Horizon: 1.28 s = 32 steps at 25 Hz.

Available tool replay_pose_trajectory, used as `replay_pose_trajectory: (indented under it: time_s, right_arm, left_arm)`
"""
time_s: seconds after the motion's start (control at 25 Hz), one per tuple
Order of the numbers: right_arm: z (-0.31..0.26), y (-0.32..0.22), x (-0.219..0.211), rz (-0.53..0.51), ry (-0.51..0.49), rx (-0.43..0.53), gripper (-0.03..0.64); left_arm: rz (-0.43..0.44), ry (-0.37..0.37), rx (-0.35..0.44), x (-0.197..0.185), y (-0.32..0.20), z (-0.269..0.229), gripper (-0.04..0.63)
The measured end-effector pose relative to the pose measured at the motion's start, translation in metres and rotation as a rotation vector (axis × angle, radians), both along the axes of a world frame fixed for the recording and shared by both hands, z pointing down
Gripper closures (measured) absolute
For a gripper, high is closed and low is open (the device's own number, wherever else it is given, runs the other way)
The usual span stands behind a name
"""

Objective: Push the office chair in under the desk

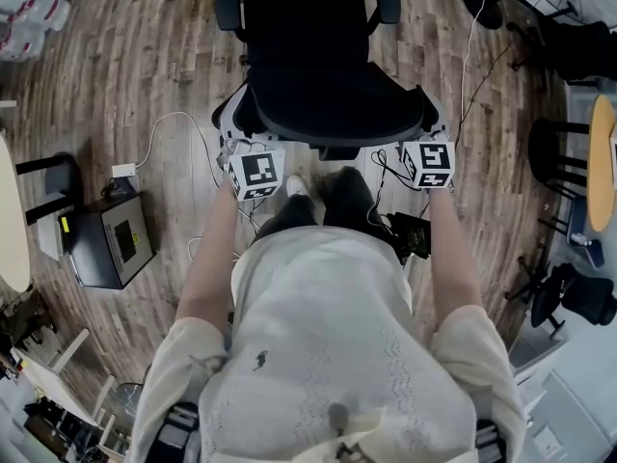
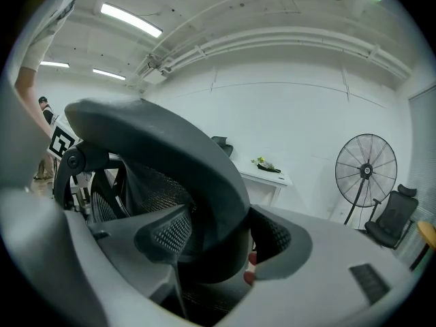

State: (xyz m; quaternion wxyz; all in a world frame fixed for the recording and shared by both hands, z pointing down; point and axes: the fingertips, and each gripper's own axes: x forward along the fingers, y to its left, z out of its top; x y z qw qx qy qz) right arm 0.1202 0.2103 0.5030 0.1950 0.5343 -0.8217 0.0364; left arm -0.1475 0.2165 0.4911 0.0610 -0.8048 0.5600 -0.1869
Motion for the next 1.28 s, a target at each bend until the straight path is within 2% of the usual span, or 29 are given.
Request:
replay_pose_trajectory:
  time_s: [1.28]
  right_arm:
    - [0.006,-0.098,0.002,0.027,0.003,0.009,0.342]
  left_arm:
    - [0.029,-0.010,0.015,0.003,-0.109,0.004,0.357]
